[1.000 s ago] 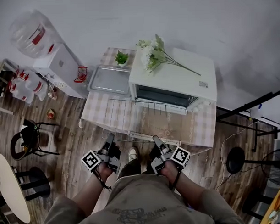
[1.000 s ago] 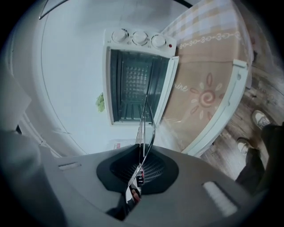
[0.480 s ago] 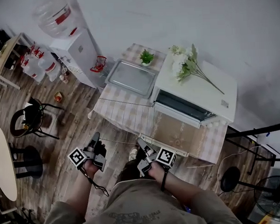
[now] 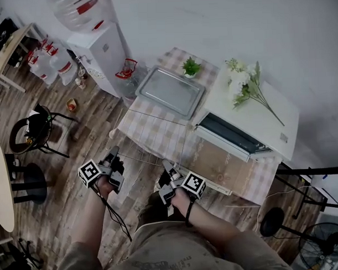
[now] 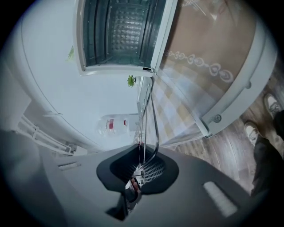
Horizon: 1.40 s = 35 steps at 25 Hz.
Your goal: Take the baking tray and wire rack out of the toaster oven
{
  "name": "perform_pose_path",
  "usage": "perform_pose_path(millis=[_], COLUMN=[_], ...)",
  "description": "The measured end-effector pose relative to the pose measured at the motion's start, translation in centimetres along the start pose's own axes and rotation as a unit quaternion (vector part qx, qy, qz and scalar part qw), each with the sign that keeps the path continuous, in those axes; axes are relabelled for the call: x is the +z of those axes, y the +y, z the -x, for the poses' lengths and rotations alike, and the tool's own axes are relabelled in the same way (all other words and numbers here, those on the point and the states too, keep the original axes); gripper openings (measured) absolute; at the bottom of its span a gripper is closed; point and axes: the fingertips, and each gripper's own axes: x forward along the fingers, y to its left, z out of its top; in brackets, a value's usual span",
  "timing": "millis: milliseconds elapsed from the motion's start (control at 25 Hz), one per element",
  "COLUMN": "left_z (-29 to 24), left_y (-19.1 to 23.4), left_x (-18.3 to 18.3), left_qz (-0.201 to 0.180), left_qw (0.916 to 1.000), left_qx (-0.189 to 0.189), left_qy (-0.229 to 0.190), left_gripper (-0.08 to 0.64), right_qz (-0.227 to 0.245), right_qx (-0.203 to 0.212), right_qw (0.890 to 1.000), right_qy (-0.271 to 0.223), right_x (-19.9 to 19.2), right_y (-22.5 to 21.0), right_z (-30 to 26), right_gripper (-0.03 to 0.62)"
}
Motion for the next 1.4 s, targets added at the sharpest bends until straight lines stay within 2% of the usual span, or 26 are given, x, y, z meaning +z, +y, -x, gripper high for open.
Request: perform_pose_path(millis=[360,560,760,1000,1240,1400], left_z=[-4.1,-5.7,-7.7,-9.2,-9.8,-10.0], left_y=[2.9,4.9,5.8,7.9,8.8,9.4], left_x=[0.9,1.9,3.1,3.1,2.7,2.5], left_qz=[-0.013,-0.006,0.001,0.013,0.015,0.019], left_qw=[0.9989,0.9986,0.9986,0.9964,0.9935,0.9915], left_qx=[0.018,0.038,0.045,0.079,0.107,0.124], left_qy=[0.042,0.035,0.027,0.029,0.035,0.035], left_gripper=[0.015,0.014,0.023,0.049,0.068,0.080], right_qz=[-0.021,-0.019,-0.060,-0.113,-0.134,-0.135], right_qx=[-0.027,-0.038,-0.049,-0.103,-0.137,-0.141], right_qw=[0.999,0.999,0.997,0.988,0.981,0.981], right_qy=[-0.028,-0.022,-0.022,0.002,0.008,0.012], right_x=[0.8,0.4,0.2,0.3,0.7,0.7], right_y=[-2.6,-3.4,-4.7,-7.2,-8.5,-8.9], right_z=[-1.8,-3.2,-4.6,-5.8,-5.9,-6.0], right_gripper=[0.028,0.028,0.044,0.093,0.139,0.143])
